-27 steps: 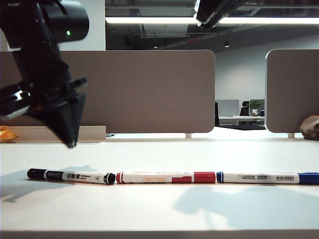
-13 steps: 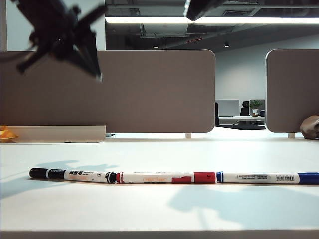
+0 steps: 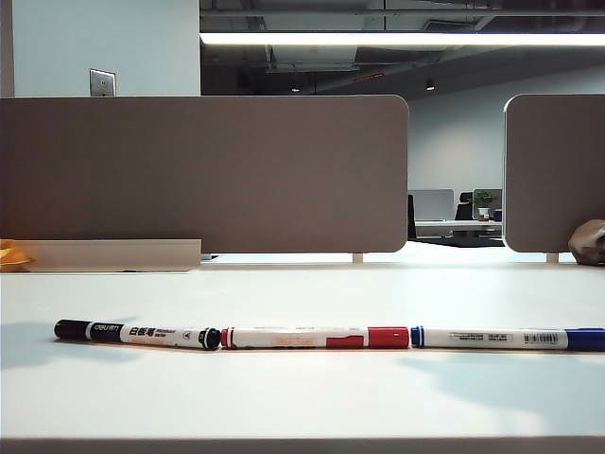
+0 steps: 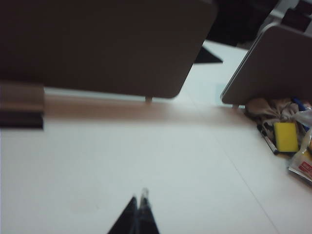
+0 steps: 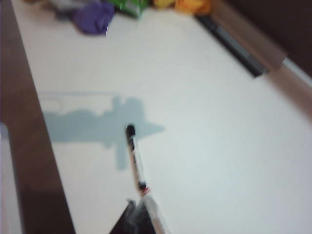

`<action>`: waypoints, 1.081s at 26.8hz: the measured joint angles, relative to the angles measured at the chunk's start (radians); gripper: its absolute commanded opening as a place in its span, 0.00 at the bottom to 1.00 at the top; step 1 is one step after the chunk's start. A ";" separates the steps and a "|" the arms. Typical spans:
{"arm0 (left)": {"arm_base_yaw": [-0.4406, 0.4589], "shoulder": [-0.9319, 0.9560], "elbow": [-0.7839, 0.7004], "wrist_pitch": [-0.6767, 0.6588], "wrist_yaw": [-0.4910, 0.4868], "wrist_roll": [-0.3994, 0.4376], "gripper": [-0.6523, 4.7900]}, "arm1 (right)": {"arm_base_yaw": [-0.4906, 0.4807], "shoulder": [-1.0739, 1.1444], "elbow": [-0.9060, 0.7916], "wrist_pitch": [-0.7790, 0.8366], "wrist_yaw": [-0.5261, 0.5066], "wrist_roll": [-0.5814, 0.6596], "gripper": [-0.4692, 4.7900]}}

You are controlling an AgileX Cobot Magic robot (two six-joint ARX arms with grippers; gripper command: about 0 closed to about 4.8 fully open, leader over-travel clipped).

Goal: Pick up the markers one by one and line them up horizontally in a straight line on the table.

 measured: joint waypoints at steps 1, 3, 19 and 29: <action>0.000 -0.027 0.000 -0.002 -0.001 0.025 0.11 | -0.005 -0.019 0.000 0.010 -0.002 0.000 0.08; 0.000 -0.092 -0.001 -0.008 0.000 0.080 0.11 | -0.007 -0.062 0.000 0.029 -0.002 0.001 0.08; 0.000 -0.576 -0.230 -0.137 -0.001 0.232 0.11 | -0.005 -0.614 -0.447 0.306 0.110 0.171 0.08; 0.000 -0.639 -0.498 -0.027 0.001 0.211 0.11 | -0.005 -0.762 -0.746 0.502 0.126 0.191 0.08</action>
